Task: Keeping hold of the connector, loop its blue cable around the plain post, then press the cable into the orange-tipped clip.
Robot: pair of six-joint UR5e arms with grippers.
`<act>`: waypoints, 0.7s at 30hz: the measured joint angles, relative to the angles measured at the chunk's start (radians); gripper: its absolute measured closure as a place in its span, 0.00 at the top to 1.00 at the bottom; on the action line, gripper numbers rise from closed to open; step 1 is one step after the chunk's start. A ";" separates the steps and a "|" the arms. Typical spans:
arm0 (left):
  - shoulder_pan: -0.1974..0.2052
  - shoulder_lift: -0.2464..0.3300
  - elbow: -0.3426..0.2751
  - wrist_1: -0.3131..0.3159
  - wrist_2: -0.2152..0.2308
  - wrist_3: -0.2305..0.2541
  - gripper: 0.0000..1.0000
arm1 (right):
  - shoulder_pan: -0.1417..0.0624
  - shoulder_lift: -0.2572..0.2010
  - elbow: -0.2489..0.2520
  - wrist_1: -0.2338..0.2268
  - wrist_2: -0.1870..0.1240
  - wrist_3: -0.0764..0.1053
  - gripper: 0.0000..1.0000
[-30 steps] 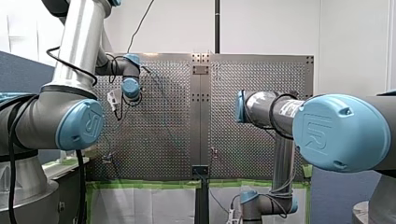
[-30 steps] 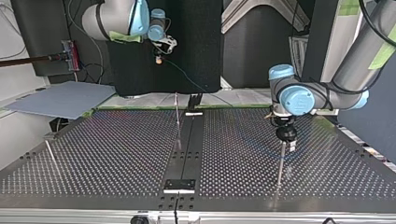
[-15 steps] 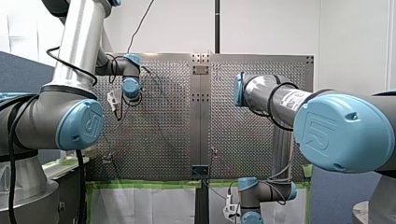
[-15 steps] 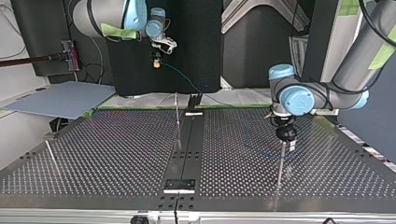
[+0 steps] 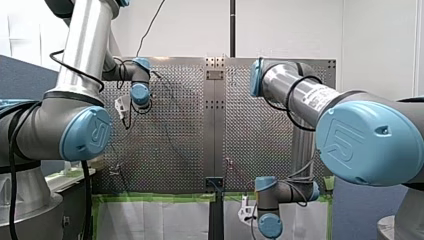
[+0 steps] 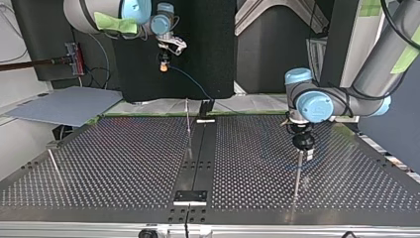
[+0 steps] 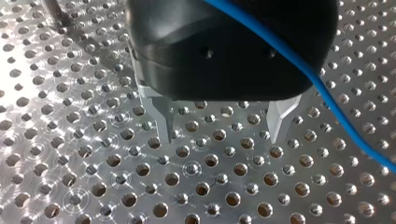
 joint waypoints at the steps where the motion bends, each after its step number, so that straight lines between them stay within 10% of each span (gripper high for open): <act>1: 0.000 0.000 0.000 0.000 0.000 0.000 1.00 | 0.000 -0.012 0.012 0.011 0.001 -0.001 0.00; 21: -0.004 0.000 0.000 -0.003 0.000 0.000 1.00 | -0.008 -0.212 0.132 0.082 -0.008 -0.023 0.00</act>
